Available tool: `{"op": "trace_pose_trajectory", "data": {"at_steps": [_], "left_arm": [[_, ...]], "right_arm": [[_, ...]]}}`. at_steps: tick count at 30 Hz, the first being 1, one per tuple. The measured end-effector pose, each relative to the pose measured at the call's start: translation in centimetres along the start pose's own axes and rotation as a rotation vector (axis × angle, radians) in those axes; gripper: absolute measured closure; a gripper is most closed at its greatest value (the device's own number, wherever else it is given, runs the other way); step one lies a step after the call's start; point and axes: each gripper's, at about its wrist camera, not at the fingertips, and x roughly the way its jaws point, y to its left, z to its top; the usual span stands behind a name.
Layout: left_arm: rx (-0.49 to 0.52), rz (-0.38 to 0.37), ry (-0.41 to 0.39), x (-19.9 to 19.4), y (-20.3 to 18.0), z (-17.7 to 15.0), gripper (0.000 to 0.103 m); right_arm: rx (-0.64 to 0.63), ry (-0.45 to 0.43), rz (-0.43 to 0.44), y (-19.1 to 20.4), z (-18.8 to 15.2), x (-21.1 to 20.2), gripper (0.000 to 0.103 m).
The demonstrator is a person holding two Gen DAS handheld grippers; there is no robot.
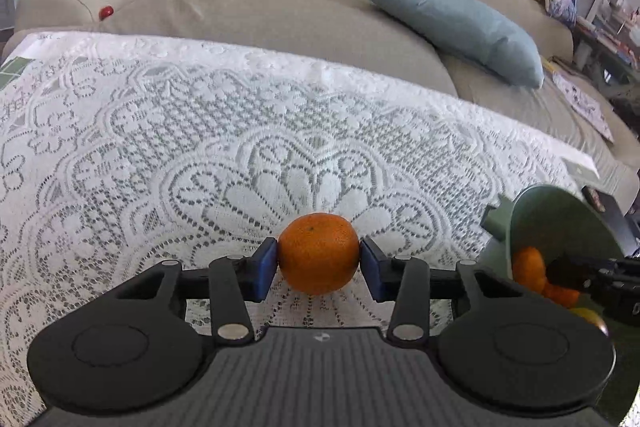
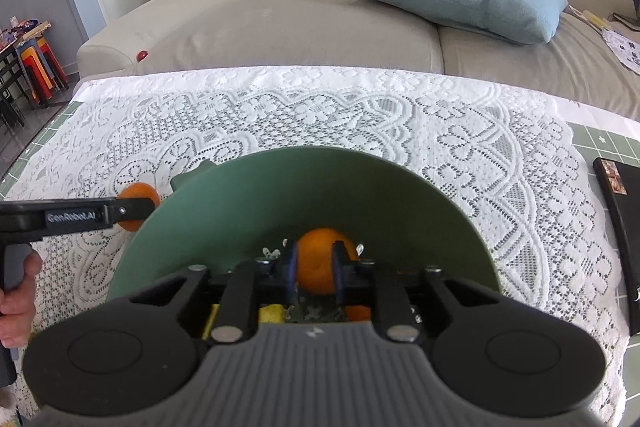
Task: Organize fruits
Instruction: 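Lower the orange into the colander with the right tool while the left tool grasps the last orange, then carry the orange with the left tool into the colander and release it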
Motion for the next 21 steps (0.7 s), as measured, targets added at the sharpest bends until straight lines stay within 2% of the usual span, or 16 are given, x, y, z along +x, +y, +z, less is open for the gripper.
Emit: {"op": "trace_pose_trajectory", "data": {"at_steps": [2, 6, 9, 11, 13, 17, 21], "left_arm": [[-0.002, -0.013, -0.023, -0.9, -0.2, 0.2, 0.053], [0.025, -0.058, -0.083, -3.3, -1.4, 0.7, 0.053], [0.057, -0.105, -0.13, -5.5, -2.6, 0.9, 0.053], [0.092, -0.148, -0.143, -6.6, -3.8, 0.8, 0.053], [0.138, -0.178, -0.144, -7.2, -5.3, 0.4, 0.053], [0.234, -0.233, -0.112, -7.3, -8.5, -0.7, 0.053], [0.279, -0.246, -0.08, -6.2, -10.6, -1.4, 0.053]], "right_arm": [[-0.004, -0.006, -0.002, 0.1, -0.1, -0.2, 0.071], [0.0, -0.014, -0.012, -0.2, -0.2, -0.5, 0.067], [0.016, -0.03, -0.017, -0.6, -0.3, -0.9, 0.058], [0.028, -0.044, -0.024, -0.9, -0.2, -1.3, 0.048], [0.037, -0.066, -0.039, -1.2, -0.2, -1.9, 0.041], [0.06, -0.109, -0.043, -1.7, -0.1, -3.2, 0.04], [0.087, -0.131, -0.017, -2.3, -0.2, -4.5, 0.035]]}}
